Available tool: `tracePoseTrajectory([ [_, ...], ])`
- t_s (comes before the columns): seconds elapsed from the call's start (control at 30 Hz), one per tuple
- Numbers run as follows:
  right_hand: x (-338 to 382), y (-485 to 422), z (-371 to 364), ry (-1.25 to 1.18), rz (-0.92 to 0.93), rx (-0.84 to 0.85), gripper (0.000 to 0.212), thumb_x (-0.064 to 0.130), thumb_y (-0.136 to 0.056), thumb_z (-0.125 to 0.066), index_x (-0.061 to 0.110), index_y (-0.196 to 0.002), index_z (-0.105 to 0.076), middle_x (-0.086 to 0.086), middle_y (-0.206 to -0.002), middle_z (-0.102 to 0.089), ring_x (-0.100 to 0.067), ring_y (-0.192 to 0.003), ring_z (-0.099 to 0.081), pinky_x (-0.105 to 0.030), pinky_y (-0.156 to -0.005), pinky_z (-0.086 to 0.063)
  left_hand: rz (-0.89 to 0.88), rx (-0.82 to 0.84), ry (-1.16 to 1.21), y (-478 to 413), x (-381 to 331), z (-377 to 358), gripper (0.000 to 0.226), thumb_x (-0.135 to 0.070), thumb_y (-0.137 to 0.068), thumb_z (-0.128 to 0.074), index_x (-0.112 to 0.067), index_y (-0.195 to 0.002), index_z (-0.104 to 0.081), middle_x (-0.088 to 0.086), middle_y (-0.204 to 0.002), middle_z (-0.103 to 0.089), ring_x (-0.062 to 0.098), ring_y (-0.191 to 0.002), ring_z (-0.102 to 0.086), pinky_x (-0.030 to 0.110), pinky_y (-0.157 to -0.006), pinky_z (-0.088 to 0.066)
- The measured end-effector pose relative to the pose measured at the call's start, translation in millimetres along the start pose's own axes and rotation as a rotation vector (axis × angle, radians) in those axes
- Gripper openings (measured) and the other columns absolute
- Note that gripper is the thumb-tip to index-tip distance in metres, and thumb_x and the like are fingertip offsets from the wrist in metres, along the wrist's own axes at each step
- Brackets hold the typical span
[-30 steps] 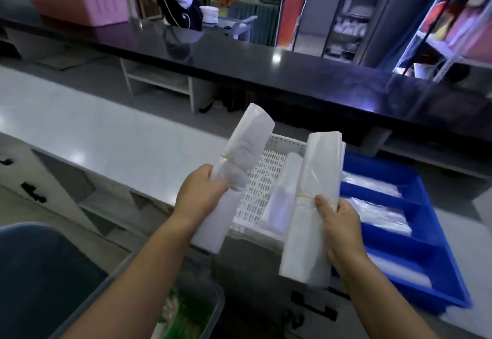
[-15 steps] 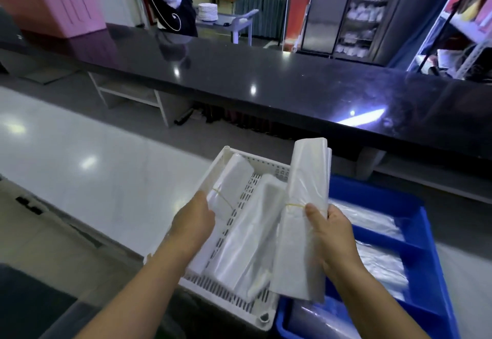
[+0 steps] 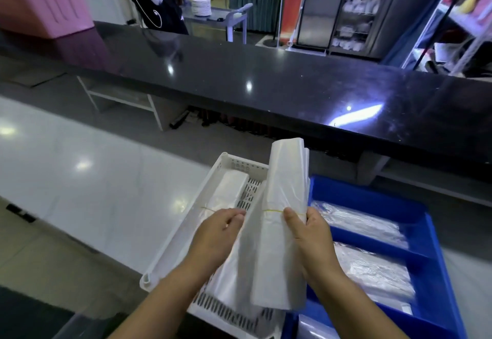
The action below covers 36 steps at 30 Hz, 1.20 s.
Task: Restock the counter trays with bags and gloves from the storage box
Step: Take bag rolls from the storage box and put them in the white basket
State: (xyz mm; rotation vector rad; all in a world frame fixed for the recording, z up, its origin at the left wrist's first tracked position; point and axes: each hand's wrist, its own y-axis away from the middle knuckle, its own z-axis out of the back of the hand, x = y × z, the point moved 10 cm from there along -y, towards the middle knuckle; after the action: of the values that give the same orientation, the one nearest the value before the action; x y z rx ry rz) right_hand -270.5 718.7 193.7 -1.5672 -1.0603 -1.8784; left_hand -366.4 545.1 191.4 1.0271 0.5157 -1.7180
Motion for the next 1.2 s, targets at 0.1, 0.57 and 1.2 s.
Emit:
tracePoseTrajectory([
  [0.1, 5, 8, -30, -0.006, 0.014, 0.034, 0.013, 0.027, -0.088, -0.06, 0.02, -0.099, -0.058, -0.006, -0.098, -0.07, -0.021, -0.087, -0.069, -0.041, -0.077, -0.058, 0.147, 0.221, 0.542, 17, -13, -26, 0.017, -0.022, -0.093, -0.053, -0.02, -0.1, -0.068, 0.001, -0.099, -0.074, 0.017, -0.093, -0.069, 0.027, -0.076, -0.054],
  [0.57, -40, 54, -145, 1.318, 0.695, 0.761, 0.043, 0.038, -0.091, -0.038, 0.03, -0.132, -0.046, -0.005, -0.149, -0.036, -0.023, -0.139, -0.028, -0.042, -0.115, -0.016, 0.059, -0.254, 0.427, 9, 35, 129, 0.003, -0.017, -0.084, -0.064, -0.018, -0.086, -0.061, 0.007, -0.085, -0.069, 0.025, -0.075, -0.064, 0.038, -0.064, -0.052],
  [1.2, -24, 16, -148, 1.635, 1.013, 0.648, 0.033, 0.023, -0.067, -0.076, 0.024, -0.096, -0.061, 0.002, -0.089, -0.063, -0.022, -0.087, -0.055, -0.04, -0.093, -0.045, 0.004, -0.13, -0.025, -3, 33, 87, 0.007, -0.021, -0.077, -0.066, -0.02, -0.078, -0.059, -0.002, -0.069, -0.064, 0.018, -0.063, -0.058, 0.029, -0.053, -0.039],
])
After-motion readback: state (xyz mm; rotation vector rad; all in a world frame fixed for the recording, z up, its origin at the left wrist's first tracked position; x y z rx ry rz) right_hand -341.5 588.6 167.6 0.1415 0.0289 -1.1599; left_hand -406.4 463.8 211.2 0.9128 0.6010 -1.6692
